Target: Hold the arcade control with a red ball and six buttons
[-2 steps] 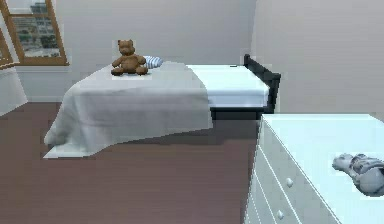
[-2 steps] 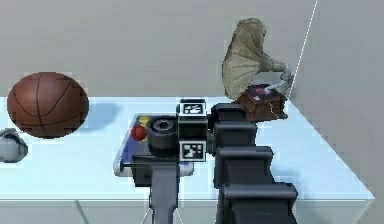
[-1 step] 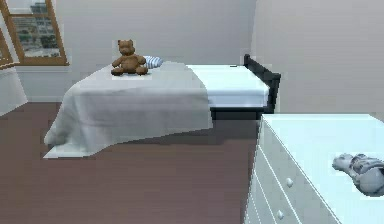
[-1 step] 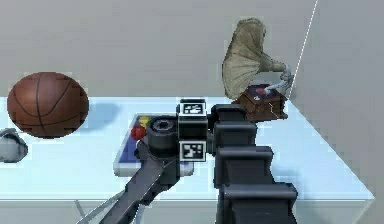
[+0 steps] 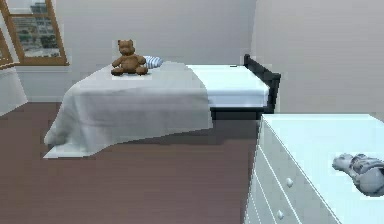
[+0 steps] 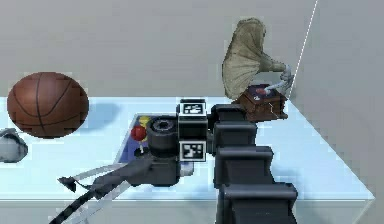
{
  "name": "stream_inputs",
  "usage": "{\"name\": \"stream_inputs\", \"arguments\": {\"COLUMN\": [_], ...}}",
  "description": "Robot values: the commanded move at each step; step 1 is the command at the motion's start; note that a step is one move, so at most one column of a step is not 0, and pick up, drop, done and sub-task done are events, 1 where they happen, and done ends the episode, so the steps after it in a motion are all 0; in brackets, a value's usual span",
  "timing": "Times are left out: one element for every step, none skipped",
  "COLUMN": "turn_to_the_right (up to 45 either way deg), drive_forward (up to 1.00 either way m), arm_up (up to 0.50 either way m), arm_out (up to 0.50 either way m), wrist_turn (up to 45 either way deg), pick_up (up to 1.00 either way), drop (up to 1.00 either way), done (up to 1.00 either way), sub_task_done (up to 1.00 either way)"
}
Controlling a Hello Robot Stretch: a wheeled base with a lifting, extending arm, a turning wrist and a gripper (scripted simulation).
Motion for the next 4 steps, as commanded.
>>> {"name": "stream_inputs", "arguments": {"turn_to_the_right": [0.0,0.0,0.0,0.0], "drive_forward": [0.0,0.0,0.0,0.0], "arm_up": [0.0,0.0,-0.1,0.0], "arm_out": [0.0,0.0,0.0,0.0], "wrist_turn": [45.0,36.0,0.0,0.0], "pick_up": [0.0,0.0,0.0,1.0], "drop": [0.0,0.0,0.0,0.0], "done": [0.0,0.0,0.0,0.0], "sub_task_done": [0.0,0.0,0.0,0.0]}}
